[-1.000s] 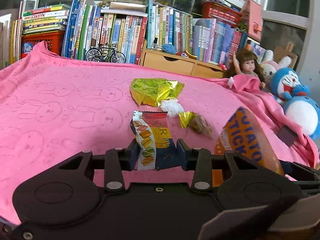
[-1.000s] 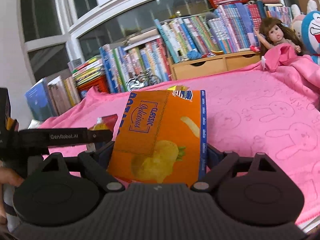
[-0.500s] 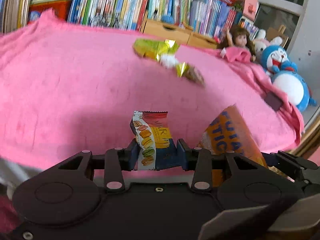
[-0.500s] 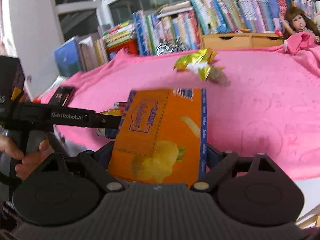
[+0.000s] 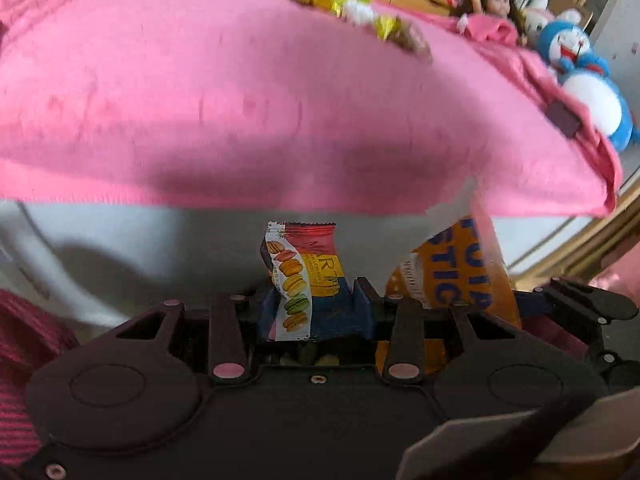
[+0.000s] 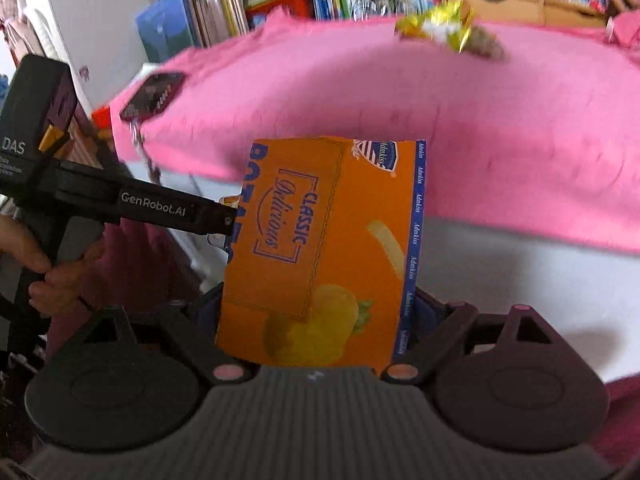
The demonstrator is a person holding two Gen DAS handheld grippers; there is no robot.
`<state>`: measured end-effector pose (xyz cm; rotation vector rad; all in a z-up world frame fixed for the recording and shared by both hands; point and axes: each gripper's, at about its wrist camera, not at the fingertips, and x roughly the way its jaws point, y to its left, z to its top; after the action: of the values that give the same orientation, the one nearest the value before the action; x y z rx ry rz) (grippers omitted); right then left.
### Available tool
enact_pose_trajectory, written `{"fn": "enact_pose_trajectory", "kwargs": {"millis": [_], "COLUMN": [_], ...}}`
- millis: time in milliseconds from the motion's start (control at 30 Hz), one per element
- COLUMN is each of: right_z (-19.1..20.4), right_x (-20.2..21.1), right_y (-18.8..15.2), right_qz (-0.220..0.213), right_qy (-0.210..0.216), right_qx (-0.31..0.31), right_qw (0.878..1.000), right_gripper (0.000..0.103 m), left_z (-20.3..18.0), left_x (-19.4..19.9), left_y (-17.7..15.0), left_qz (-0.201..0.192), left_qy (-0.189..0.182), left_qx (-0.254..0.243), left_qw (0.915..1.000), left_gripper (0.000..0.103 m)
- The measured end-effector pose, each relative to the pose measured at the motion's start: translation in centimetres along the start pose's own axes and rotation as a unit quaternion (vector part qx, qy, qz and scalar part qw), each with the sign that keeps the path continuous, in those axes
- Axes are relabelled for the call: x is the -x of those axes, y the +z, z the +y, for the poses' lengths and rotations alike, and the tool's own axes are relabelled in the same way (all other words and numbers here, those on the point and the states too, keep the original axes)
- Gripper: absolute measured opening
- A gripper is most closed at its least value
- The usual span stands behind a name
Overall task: Organize books
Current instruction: 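Carry the packet and box down and drop them into the black bag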
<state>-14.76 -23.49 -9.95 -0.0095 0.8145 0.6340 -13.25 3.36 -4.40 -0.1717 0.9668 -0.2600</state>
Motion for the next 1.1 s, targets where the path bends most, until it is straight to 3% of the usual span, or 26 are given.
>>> {"fn": "enact_pose_trajectory", "kwargs": {"millis": [300, 533, 933, 1100], "right_z": [-1.1, -1.4, -1.6, -1.6], "right_x": [-5.0, -7.1, -8.2, -8.0], "right_y": [-2.1, -3.5, -3.7, -3.5], "right_qz": [0.091, 0.118, 0.133, 0.127], "right_qy": [-0.03, -0.047, -0.055, -0.056], "right_qx": [-0.015, -0.019, -0.026, -0.029], "right_qw": [0.995, 0.992, 0.989, 0.99], "right_gripper": [0.089, 0.09, 0.096, 0.097], "left_z": [0.8, 1.7, 1.6, 1.5], "left_x": [-5.4, -8.6, -9.5, -9.4], "left_y": [-2.8, -4.6, -4.6, -4.6], "left_qz": [0.092, 0.134, 0.144, 0.142], "left_qy": [0.025, 0.034, 0.034, 0.035], "left_qx": [-0.007, 0.001, -0.002, 0.001], "left_qw": [0.9954, 0.9903, 0.9891, 0.9893], "left_gripper": [0.039, 0.04, 0.043, 0.06]}}
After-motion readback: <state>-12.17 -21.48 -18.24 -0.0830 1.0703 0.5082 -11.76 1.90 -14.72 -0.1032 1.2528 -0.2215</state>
